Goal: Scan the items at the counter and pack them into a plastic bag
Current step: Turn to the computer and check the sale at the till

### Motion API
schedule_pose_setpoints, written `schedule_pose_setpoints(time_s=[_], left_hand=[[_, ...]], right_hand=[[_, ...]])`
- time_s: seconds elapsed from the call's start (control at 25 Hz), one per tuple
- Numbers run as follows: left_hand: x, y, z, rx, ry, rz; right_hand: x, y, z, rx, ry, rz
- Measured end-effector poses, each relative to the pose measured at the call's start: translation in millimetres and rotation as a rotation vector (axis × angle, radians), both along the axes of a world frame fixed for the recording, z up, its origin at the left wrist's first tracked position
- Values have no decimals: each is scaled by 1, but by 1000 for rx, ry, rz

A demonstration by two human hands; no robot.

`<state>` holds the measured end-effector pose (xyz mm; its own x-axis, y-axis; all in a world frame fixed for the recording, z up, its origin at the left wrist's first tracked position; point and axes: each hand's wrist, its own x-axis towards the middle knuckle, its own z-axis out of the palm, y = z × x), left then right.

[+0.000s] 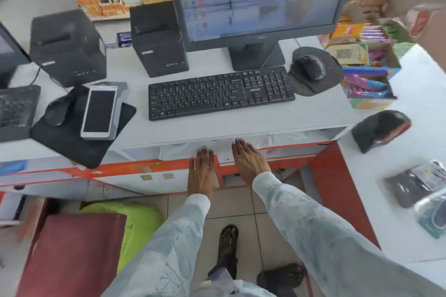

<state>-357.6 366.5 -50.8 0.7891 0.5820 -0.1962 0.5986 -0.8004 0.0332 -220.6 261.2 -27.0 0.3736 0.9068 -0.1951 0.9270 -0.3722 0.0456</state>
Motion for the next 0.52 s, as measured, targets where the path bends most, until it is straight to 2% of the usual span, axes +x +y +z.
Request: schedule_pose_setpoints(time_s=[0.36,0.52], left_hand=[[7,43,12,160,10,-214],[11,60,26,116,-22,-399]], right_hand=[[9,13,-8,26,-19,-34],[16,6,16,-7,20,-108]])
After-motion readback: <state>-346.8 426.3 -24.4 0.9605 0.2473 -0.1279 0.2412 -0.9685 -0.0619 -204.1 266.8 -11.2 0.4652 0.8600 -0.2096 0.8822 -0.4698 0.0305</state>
